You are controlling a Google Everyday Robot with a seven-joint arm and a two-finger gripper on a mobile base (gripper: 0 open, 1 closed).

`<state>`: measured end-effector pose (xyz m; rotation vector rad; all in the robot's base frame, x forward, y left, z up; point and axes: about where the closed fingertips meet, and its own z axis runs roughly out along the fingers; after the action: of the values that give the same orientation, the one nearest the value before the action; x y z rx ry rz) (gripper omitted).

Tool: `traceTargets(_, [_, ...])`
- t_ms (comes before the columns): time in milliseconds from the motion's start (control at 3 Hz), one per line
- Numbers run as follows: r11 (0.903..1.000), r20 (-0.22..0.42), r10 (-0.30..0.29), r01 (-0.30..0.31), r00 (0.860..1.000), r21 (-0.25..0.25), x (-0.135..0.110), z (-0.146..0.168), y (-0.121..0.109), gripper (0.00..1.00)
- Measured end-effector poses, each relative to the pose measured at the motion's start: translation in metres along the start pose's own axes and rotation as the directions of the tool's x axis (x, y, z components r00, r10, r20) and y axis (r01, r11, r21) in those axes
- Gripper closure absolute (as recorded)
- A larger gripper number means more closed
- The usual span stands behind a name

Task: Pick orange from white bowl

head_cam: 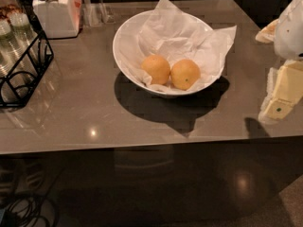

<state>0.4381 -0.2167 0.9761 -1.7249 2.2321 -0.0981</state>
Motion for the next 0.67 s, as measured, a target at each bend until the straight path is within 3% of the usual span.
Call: traceTargets(667, [0.9999, 0.036, -0.014, 0.014, 0.999, 0.003, -0.0082, -0.0013, -0.0077, 0.0])
